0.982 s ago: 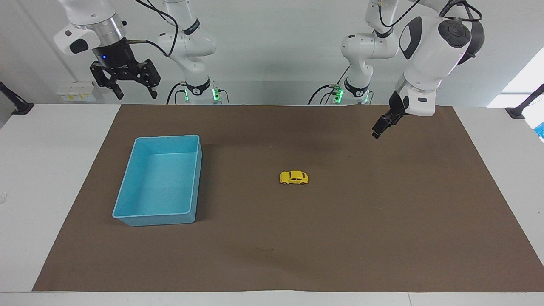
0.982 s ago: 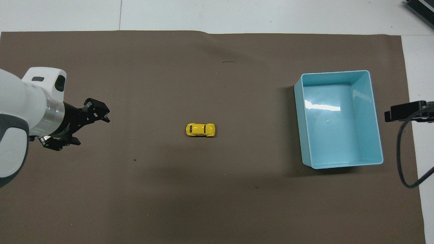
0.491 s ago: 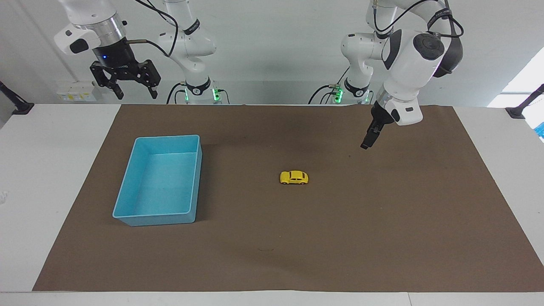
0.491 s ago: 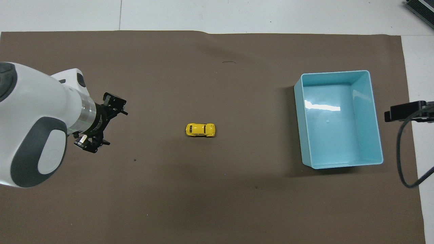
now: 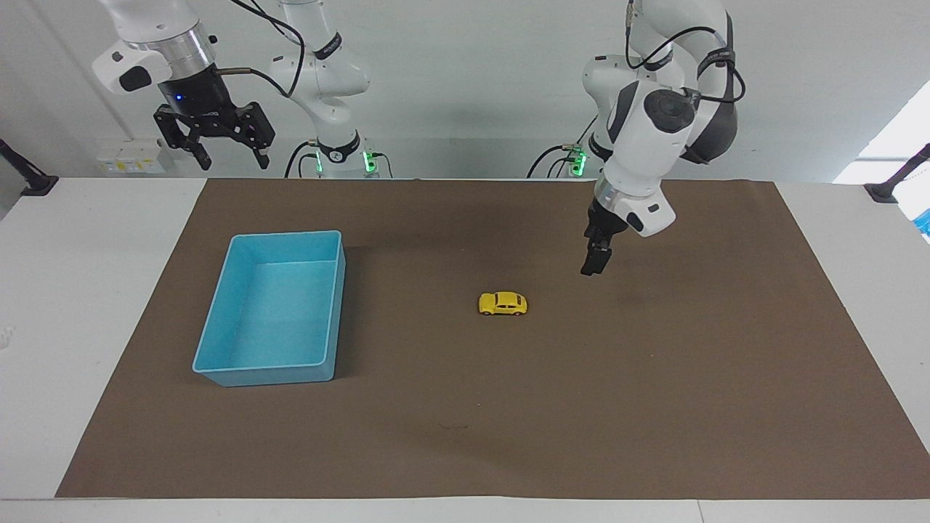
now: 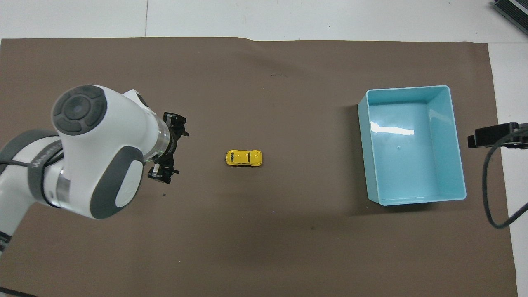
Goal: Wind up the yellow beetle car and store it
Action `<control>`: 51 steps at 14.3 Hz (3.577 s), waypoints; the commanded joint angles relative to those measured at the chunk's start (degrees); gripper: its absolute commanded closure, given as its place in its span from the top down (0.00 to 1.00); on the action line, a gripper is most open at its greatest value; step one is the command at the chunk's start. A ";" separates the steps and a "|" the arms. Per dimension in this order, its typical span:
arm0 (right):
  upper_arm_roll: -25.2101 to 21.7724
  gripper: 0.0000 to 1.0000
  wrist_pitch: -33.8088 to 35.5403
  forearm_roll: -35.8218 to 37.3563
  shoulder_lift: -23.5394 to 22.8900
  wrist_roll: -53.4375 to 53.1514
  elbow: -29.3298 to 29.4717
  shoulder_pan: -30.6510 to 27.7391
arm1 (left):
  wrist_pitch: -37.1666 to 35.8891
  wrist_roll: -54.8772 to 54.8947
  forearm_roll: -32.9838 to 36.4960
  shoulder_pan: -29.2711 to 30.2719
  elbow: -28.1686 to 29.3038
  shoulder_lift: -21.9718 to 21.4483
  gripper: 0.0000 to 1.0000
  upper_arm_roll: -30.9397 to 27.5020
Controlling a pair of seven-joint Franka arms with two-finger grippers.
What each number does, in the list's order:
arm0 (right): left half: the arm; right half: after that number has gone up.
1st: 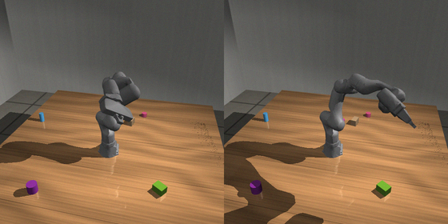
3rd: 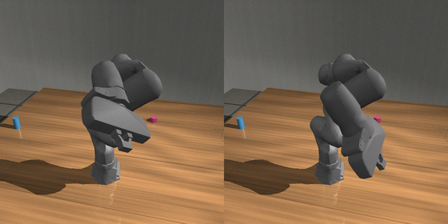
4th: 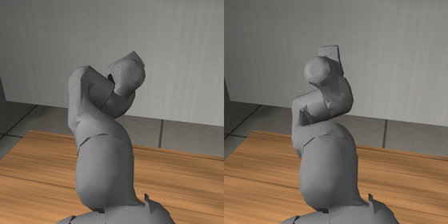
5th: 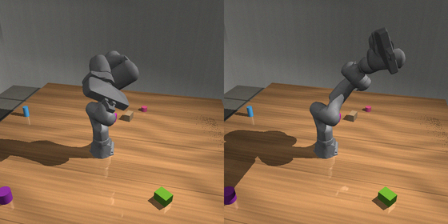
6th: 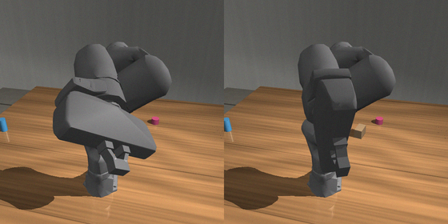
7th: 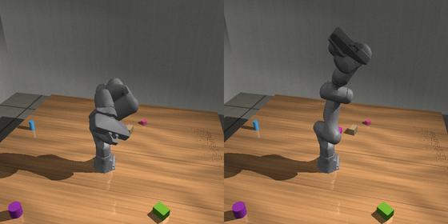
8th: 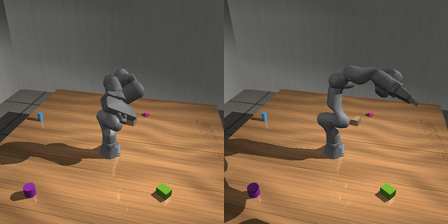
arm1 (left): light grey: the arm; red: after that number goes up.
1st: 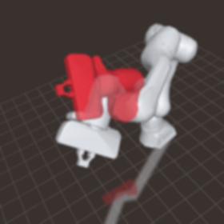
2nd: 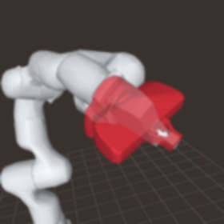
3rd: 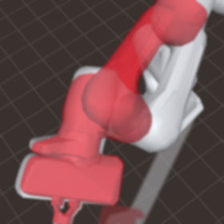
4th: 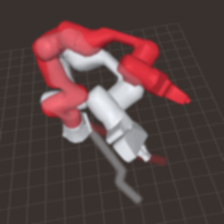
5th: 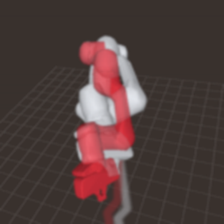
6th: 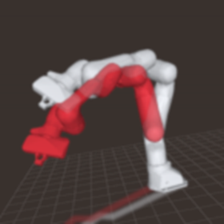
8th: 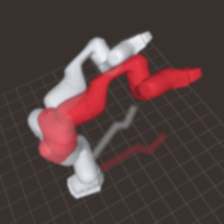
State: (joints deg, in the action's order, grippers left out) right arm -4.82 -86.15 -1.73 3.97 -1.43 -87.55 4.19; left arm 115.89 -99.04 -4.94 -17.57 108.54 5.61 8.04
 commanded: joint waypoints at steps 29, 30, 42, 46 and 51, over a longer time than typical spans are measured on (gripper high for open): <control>-0.10 1.00 0.20 -0.82 0.24 -0.77 0.02 -0.42 | 12.34 -33.41 12.85 -13.64 -7.99 20.32 0.74 -0.74; -0.10 1.00 0.20 -0.82 0.24 -0.77 0.02 -0.42 | 12.34 -33.15 12.77 -13.64 -7.99 20.32 0.69 -0.74; -0.19 1.00 0.20 -0.65 0.24 -0.77 0.02 -0.50 | 12.61 -27.97 12.68 -10.30 -4.31 19.44 0.23 -0.74; -0.19 1.00 0.20 -0.64 0.24 -0.77 0.02 -0.50 | 12.61 -24.10 12.68 -6.27 -2.81 19.18 0.26 -0.74; -0.19 1.00 0.20 -0.56 0.33 -0.86 0.02 -0.50 | 12.61 -17.24 12.68 -0.28 -1.66 19.18 0.31 -0.74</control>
State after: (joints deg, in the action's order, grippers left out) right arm -5.01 -86.15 -1.73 3.97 -1.43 -87.55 4.13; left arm 125.05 -118.86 6.46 -20.66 105.60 21.76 7.63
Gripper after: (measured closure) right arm 0.000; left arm 0.608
